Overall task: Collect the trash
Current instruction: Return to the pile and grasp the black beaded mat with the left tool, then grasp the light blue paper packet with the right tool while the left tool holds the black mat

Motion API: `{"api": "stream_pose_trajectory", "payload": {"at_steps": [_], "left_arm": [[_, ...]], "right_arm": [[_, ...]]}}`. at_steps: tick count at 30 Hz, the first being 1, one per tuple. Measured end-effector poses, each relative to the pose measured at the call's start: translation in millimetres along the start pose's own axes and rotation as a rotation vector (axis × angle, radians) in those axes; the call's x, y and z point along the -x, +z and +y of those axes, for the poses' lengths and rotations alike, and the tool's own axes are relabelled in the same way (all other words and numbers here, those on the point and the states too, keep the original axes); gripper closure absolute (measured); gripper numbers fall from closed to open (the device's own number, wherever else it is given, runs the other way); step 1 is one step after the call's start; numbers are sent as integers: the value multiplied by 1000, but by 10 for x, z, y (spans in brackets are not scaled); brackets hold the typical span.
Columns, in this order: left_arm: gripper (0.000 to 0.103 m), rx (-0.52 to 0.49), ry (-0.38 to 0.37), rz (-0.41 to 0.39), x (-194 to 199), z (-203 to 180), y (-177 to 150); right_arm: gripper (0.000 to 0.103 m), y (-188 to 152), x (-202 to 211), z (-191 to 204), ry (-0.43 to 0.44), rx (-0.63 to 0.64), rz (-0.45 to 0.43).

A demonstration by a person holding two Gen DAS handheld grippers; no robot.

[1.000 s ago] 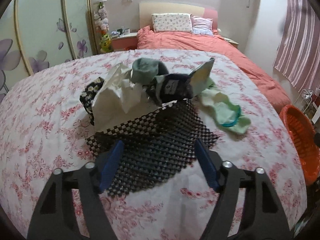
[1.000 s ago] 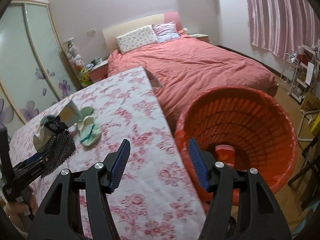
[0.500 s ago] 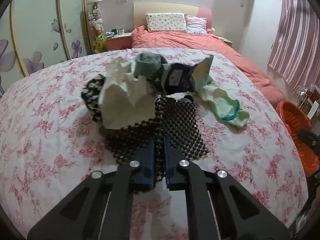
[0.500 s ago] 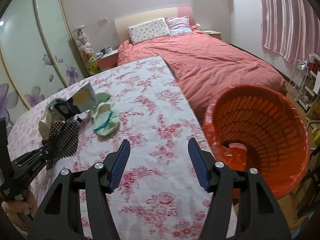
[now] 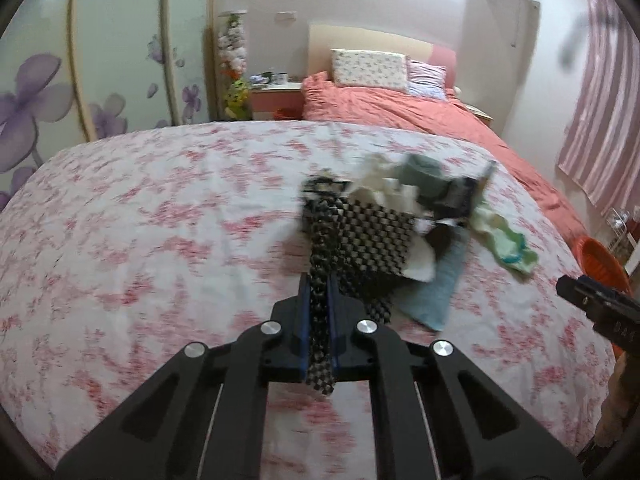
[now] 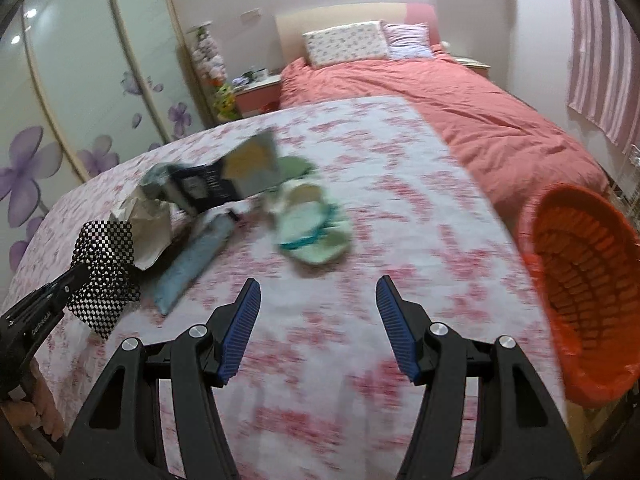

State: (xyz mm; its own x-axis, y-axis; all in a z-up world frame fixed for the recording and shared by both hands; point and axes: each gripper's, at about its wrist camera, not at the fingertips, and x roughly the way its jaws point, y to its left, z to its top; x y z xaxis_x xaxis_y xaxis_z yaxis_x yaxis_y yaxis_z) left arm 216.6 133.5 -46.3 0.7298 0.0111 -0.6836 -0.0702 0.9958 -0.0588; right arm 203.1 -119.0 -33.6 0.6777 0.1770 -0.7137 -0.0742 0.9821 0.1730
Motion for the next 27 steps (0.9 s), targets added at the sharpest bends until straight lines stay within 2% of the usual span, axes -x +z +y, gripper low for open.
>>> {"api": "stream_pose_trajectory", "payload": {"at_steps": [12,18,22,27], "left_arm": [[95,119,61,31,-163,738,23],[94,143,64,65,-266,859,-10],[94,170,53,82,-304,912,-24],[94,184,44,95,-326,939,-39]], "right_arm": [[43,42,-485,825,80,93,97],[43,55,-661,1076,27,136,122],[45,28,-603,970,-5,138,105],[45,9,-494,547,-67,71,104]]}}
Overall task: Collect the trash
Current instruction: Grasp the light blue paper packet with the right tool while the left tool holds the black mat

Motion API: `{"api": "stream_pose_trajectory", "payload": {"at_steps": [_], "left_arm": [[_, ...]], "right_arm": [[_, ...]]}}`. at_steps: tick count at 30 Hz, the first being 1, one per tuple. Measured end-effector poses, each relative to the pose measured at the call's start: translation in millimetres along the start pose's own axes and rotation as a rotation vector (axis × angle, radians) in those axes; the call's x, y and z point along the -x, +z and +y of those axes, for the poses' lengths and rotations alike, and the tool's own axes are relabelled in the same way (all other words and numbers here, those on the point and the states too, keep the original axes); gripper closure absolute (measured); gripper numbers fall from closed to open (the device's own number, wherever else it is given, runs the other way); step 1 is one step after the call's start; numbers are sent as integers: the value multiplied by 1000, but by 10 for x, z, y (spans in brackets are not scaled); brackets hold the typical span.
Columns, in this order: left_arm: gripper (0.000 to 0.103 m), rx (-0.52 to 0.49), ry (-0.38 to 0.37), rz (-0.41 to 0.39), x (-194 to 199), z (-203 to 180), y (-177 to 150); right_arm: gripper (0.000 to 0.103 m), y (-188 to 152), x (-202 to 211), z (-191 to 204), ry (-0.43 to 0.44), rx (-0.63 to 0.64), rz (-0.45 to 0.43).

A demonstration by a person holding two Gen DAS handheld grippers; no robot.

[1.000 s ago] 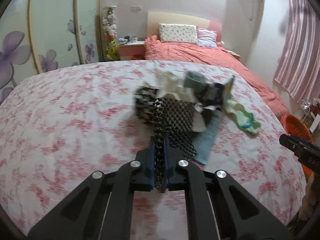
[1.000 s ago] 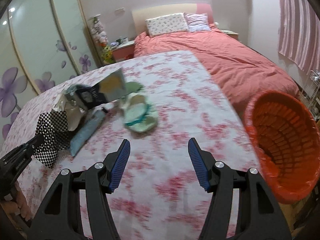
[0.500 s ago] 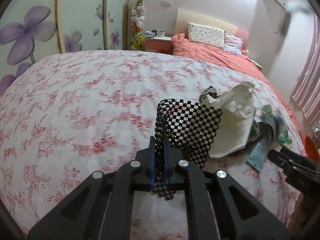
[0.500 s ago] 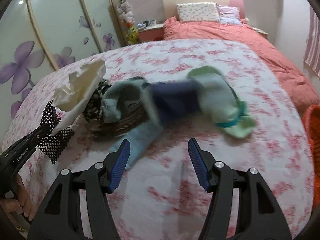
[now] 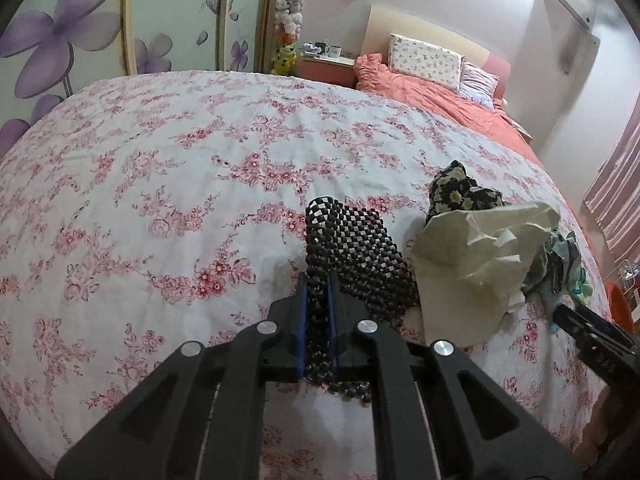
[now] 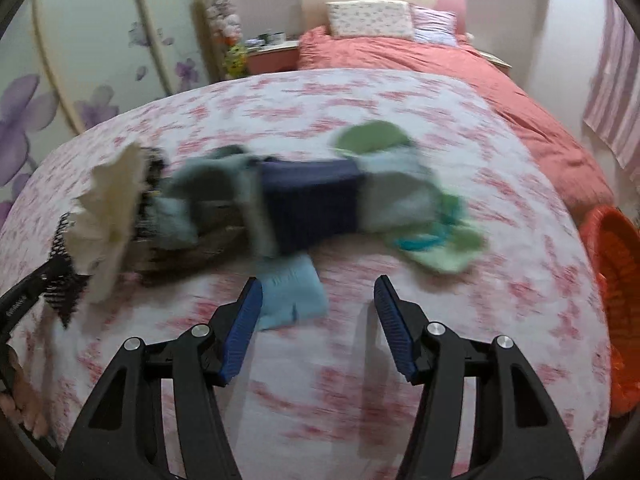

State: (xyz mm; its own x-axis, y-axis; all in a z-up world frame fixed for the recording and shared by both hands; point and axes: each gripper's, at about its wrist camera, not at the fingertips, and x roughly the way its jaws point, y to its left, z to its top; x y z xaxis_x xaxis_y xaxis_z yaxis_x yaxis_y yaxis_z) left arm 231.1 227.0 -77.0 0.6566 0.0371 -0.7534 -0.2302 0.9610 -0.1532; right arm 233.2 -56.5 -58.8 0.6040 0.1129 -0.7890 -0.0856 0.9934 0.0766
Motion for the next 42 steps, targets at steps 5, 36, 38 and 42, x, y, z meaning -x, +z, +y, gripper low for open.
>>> {"api": "stream_pose_trajectory", "payload": {"at_steps": [5,36,38,42], "left_arm": [[93,8,-6,13,-29,11,6],[91,9,-2,23,-53,7,9],[91,-1,7,23,-53,-15,10],[91,-7,15,23,-55,-29,13]], "right_arm": [[46,-35,46,-310,22,-48,7],[69,-272,207,-391,50,157,-18],[69,-264,214,-444,55,135,-8],[68,-188,146,-396,72,103,-10]]}}
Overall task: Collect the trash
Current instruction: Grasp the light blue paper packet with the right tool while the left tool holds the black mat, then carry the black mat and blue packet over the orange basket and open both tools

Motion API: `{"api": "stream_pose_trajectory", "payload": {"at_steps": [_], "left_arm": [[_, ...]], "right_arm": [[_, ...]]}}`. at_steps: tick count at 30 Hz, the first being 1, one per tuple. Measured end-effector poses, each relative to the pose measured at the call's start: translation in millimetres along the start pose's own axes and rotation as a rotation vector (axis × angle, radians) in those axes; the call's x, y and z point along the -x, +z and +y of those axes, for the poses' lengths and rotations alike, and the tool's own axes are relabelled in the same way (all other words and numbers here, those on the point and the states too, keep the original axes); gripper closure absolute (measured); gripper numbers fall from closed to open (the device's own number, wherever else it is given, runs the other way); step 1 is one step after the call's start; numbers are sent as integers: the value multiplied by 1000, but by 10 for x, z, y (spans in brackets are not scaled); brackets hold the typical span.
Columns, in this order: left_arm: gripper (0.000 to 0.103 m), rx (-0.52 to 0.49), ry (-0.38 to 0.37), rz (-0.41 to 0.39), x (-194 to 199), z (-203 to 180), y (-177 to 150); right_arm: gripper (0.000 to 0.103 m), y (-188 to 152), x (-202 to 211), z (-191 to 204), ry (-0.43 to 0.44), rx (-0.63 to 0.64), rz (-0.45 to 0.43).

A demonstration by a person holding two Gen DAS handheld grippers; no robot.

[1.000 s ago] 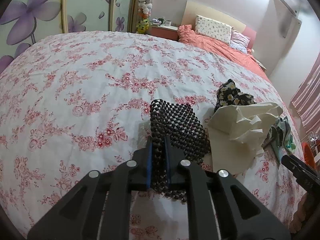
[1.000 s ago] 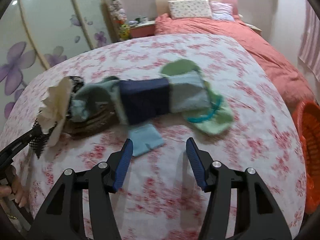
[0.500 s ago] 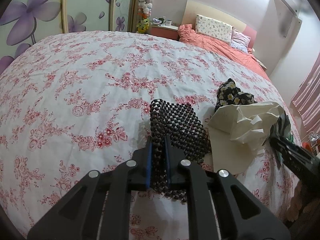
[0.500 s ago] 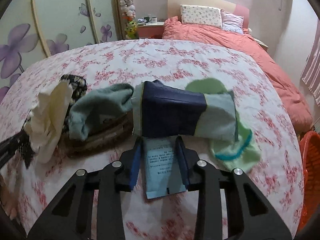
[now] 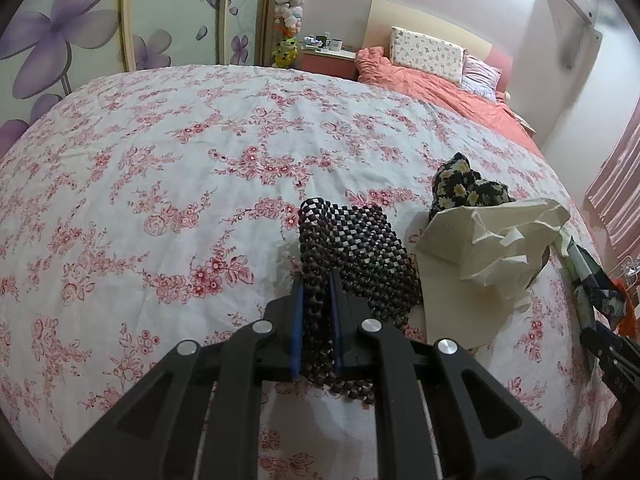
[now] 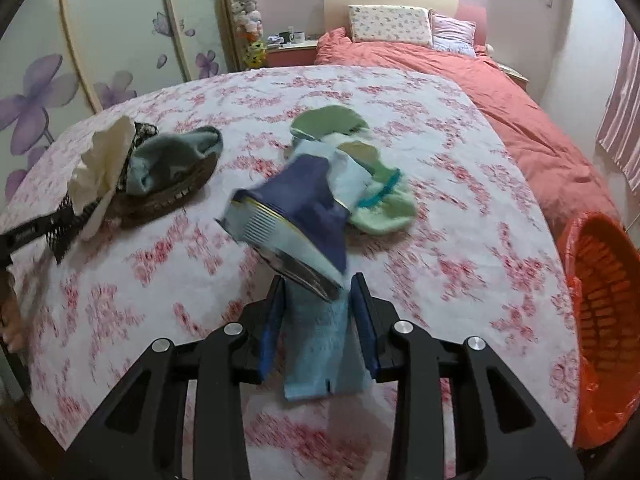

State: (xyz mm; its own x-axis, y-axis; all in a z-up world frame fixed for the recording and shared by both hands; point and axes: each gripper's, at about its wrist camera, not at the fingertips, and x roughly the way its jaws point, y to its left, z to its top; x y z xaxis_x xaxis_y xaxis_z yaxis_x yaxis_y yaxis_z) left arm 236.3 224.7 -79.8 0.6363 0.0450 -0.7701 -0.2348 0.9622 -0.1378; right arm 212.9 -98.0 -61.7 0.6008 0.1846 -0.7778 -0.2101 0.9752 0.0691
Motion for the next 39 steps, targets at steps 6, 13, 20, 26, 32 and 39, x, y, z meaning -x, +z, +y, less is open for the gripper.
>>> {"api": "stream_pose_trajectory", "payload": {"at_steps": [6,13,20,26,32,39], "left_arm": [[79,-19,-6,-2,6,-29,3],[79,-36,-30,0,-14,-104,15],[96,-48,-38,-31,49,-137,71],[96,-61,-59,-120,412,-211,180],[96,-81,-102,-192,797,-386,280],[96,-116,-180,-244,1189,-698,309]], "right_arm": [[68,140,-130,45,-8,-18,-4],[75,187,-161,38,-27,-27,3],[75,225,57,10,50,-67,-28],[75,337,404,81,109,-73,-118],[75,393,747,87,142,-79,-201],[75,390,1084,-65,119,-91,-286]]}}
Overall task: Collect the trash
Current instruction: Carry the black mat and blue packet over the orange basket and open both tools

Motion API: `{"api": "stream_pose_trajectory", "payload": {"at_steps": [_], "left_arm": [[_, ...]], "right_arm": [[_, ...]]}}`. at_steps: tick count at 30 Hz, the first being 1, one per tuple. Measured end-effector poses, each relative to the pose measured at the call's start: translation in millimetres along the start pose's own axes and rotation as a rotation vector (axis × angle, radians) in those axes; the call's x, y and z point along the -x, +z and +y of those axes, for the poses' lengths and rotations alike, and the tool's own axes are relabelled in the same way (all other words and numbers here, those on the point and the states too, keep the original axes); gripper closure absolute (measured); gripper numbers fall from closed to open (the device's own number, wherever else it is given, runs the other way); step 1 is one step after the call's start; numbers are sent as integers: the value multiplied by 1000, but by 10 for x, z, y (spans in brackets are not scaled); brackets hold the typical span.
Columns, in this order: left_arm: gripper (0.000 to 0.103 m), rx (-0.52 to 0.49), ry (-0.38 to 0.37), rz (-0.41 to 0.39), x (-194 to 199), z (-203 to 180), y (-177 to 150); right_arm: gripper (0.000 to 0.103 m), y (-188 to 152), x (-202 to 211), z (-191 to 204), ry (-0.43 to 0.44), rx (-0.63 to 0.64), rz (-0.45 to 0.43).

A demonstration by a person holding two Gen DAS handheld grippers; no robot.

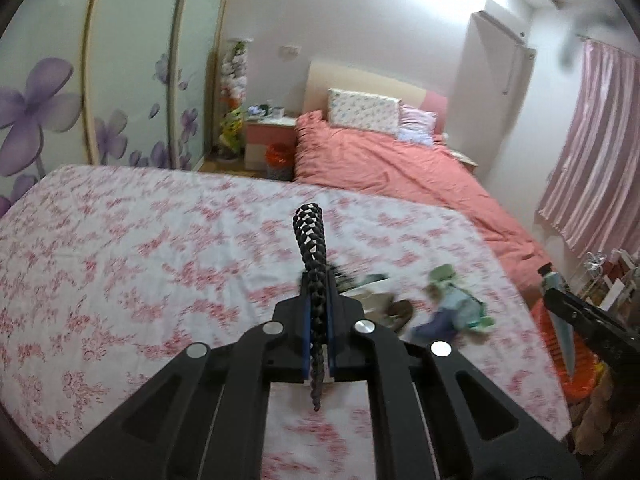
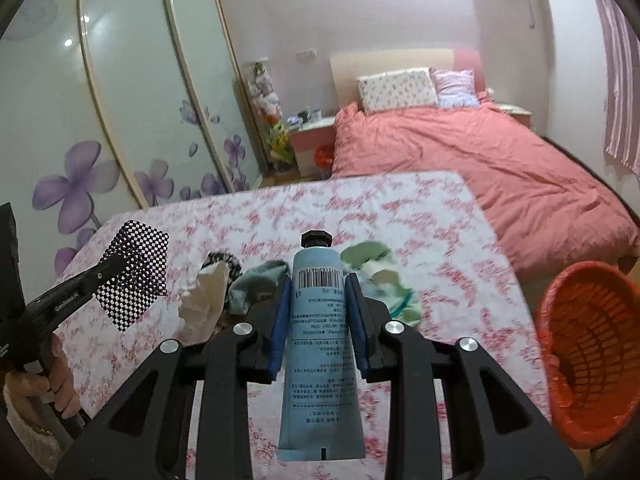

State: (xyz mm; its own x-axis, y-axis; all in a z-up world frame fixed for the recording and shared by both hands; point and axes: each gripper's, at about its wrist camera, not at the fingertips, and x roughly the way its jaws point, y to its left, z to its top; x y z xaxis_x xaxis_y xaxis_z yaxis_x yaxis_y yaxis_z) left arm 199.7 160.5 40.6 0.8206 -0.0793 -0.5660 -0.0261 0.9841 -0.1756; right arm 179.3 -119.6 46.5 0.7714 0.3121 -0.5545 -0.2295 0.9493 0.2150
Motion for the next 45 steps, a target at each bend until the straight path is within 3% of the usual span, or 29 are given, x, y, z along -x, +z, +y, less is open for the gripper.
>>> {"api": "stream_pose_trajectory", "payload": {"at_steps": [11,20,28,38,39,42,45], "left_arm": [[96,-80,-185,-26,188,-978,71],[96,-143,-369,24,64,-1990,-79],[96,-229,-523,103,-220,-2940,-345],[96,-309,-621,198,-673,-3781,-667],[93,-313,-622,207,-720,-3822,-682],[66,-321,-585,231,-861,-3898,-752],[62,-322,-532,239,-948,-3812,-796]], "right_arm": [[75,-2,551,-604,-177,-64,-119],[75,-137,836,-1365,-347,-191,-162],[75,-252,808,-1885,-415,-282,-156],[75,-343,804,-2480,-434,-400,-166],[75,-346,793,-2545,-432,-417,-167],[74,-370,736,-2708,-426,-468,-151],[53,-418,730,-2709,-443,-481,-142]]}}
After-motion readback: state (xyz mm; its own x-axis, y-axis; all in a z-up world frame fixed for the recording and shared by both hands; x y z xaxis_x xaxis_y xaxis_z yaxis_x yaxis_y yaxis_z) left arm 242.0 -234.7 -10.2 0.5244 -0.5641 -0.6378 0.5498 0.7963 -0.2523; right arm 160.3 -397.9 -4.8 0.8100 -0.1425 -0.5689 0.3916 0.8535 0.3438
